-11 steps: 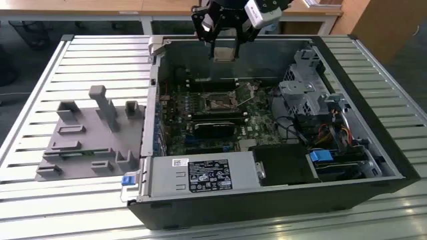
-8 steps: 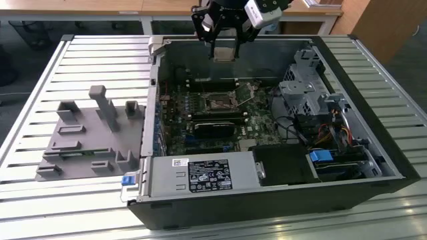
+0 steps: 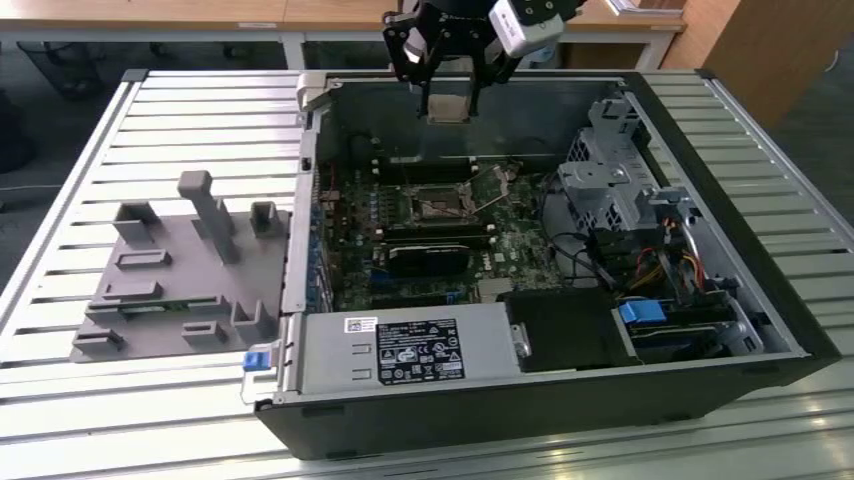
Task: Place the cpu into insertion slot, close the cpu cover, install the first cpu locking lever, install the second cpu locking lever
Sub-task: 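Place the cpu into insertion slot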
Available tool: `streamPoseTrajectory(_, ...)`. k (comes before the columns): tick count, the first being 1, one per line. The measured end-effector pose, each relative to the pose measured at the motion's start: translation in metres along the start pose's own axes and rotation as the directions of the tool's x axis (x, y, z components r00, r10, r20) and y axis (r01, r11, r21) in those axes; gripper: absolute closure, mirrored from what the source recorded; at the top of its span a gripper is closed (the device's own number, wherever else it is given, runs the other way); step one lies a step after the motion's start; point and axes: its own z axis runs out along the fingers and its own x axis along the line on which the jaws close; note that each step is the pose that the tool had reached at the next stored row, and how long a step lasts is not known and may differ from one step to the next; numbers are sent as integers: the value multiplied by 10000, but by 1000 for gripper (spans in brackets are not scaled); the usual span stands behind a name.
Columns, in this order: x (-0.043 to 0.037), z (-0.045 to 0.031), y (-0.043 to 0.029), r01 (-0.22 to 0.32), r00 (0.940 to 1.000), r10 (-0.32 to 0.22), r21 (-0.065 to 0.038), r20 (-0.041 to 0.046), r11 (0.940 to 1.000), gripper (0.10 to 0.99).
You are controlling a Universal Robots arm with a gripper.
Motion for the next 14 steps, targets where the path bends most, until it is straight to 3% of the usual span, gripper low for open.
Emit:
streamPoseTrajectory(7, 0, 2, 0, -525, 9986, 526, -10, 47, 9986, 545)
streamPoseTrajectory(14, 0, 5, -1, -1495, 9887, 1496, -22, 133, 9888, 545)
